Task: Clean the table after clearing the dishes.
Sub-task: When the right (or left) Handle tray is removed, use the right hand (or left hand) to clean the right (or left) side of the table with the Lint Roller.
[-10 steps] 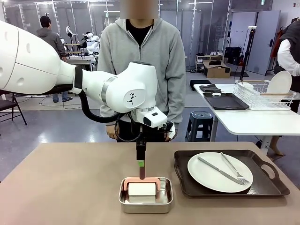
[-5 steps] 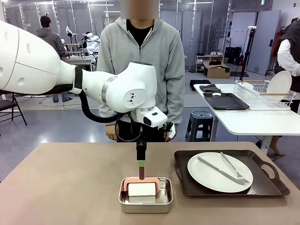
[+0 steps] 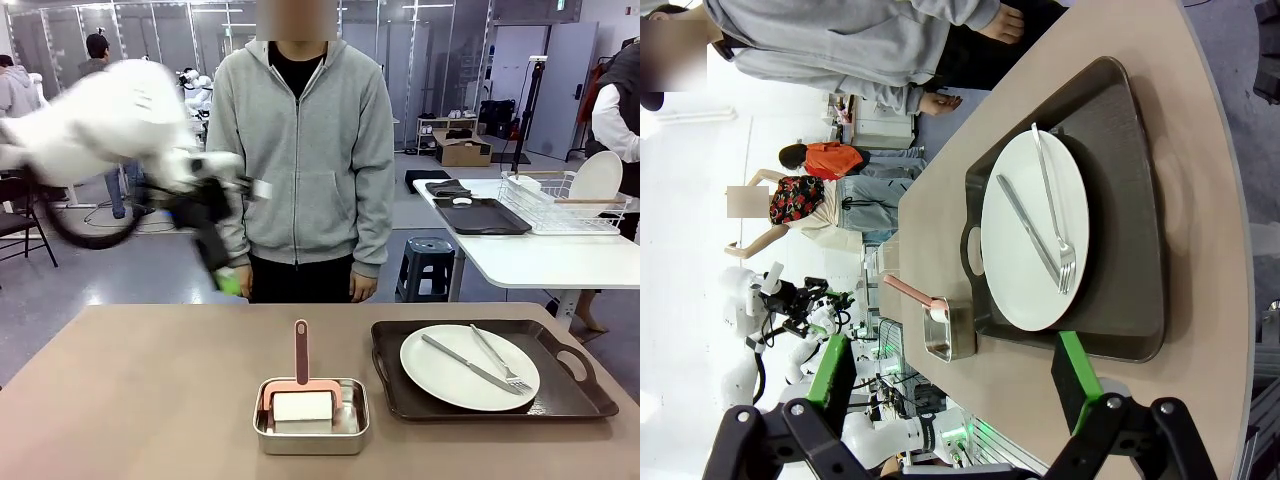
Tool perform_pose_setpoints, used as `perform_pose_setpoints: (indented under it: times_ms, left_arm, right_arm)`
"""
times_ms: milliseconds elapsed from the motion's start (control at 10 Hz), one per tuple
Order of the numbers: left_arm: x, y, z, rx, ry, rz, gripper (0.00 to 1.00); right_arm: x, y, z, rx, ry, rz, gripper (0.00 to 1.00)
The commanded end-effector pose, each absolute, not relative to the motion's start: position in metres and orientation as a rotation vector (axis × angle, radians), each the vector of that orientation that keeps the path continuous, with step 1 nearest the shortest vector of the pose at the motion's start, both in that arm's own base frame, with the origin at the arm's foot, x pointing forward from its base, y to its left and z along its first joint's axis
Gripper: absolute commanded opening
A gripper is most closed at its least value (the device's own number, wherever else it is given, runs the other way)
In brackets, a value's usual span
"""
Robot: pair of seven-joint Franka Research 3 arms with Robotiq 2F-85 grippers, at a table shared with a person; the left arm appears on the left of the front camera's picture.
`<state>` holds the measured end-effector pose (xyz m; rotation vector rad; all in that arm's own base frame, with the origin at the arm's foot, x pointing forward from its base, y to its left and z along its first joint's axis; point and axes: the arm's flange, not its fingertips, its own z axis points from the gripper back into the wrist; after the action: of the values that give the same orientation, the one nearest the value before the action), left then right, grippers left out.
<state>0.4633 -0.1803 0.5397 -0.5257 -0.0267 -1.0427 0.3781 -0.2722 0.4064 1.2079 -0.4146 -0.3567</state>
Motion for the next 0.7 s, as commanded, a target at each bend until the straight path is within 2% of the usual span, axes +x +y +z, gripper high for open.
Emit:
perform_pose_setpoints:
  times_ms: [0,200,300,400,600]
  left_arm:
    - [0.422,-0.056,0.524,-0.708,-0.215,-0.715,1.00]
    - [0.387,0.035,0.507,-0.831,-0.323,-0.500,1.00]
    - [0.365,0.076,0.505,-0.945,-0.487,-0.449,1.00]
    - [0.346,0.106,0.500,-0.913,-0.512,-0.355,1.00]
    - [0.318,0.157,0.475,-1.071,-0.593,-0.225,1.00]
  right_arm:
    - [0.377,-0.271,0.408,1.211,-0.417,-0.353,1.00]
    - [0.377,-0.271,0.408,1.211,-0.417,-0.353,1.00]
    - [0.377,-0.271,0.408,1.211,-0.417,-0.353,1.00]
    - [0.377,-0.271,0.408,1.211,-0.417,-0.353,1.00]
    - [0.377,-0.271,0.408,1.211,-0.417,-0.353,1.00]
